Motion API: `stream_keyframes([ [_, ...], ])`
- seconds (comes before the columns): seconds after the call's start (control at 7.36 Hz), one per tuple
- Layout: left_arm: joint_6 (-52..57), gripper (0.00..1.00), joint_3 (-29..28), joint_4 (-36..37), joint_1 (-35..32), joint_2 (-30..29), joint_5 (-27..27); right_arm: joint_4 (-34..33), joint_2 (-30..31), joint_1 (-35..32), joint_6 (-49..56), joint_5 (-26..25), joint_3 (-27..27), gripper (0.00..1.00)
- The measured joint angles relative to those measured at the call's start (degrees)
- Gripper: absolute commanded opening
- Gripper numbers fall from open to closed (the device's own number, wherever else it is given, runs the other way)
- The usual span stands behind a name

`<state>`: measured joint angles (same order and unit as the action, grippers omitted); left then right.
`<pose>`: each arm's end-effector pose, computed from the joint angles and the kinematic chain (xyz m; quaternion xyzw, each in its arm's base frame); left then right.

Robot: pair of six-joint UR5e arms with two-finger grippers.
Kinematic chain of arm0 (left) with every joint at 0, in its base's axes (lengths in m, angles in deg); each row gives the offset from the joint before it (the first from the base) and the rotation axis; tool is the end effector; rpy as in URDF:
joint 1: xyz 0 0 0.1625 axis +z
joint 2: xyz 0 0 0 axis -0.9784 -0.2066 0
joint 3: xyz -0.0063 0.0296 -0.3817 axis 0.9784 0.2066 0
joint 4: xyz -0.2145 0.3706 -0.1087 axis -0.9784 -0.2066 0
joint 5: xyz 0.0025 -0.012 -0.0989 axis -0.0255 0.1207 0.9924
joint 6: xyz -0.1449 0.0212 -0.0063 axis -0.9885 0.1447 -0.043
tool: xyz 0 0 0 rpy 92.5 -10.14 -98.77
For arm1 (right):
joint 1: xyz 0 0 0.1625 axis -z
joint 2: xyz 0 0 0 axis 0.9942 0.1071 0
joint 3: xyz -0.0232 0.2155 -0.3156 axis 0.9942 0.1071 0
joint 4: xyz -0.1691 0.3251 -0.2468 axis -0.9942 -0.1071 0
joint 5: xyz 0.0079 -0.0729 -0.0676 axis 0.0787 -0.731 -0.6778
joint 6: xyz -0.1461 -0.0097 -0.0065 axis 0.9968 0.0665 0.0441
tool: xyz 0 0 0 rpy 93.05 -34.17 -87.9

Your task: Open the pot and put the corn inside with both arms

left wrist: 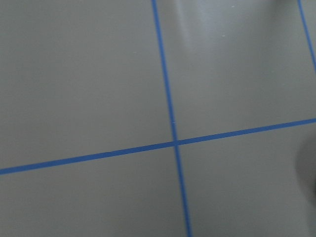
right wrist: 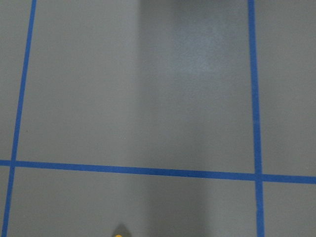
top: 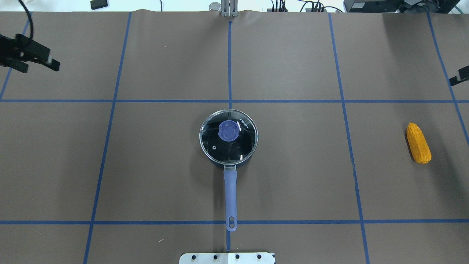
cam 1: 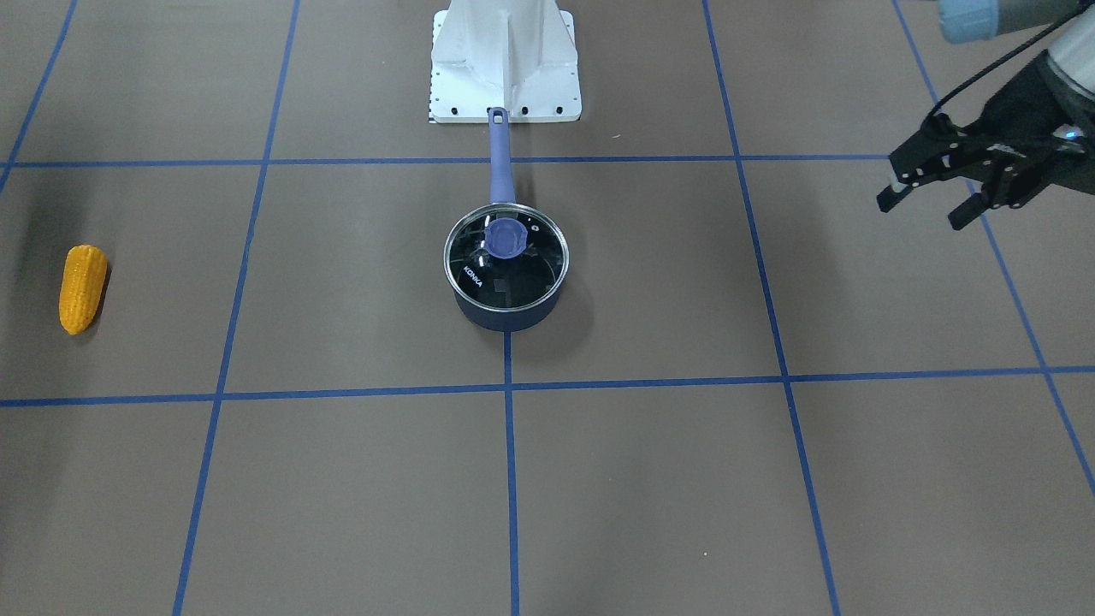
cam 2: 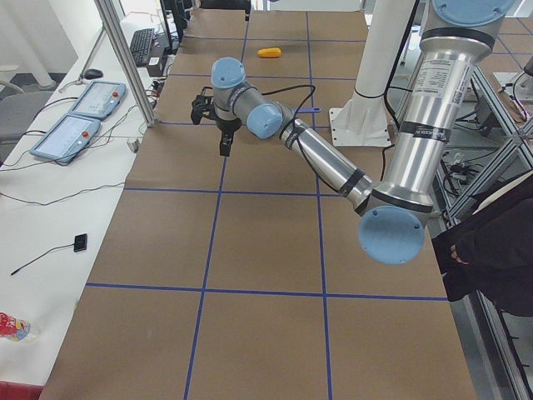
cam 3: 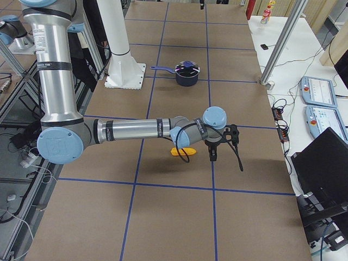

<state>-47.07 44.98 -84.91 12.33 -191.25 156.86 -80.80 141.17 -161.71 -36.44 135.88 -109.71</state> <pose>0.2063 -0.5240 0.2564 0.0820 0.4957 0.0030 0.8646 -0.1004 -0.5715 0.5561 0.0636 -0.4480 -0.0033 0.8917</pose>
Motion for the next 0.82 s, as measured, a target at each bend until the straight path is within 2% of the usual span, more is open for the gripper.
stream_keyframes([
  [0.54,-19.1,0.98,1.9,10.7,16.5,-15.1,-13.2,0.6,2.6,7.6,-5.4,-2.5,-3.4,1.00],
  [0.82,-24.6,0.98,1.7,13.0,22.1,-19.2,-18.3,1.0,4.8,10.2,-5.5,-3.0,-3.8,1.00],
])
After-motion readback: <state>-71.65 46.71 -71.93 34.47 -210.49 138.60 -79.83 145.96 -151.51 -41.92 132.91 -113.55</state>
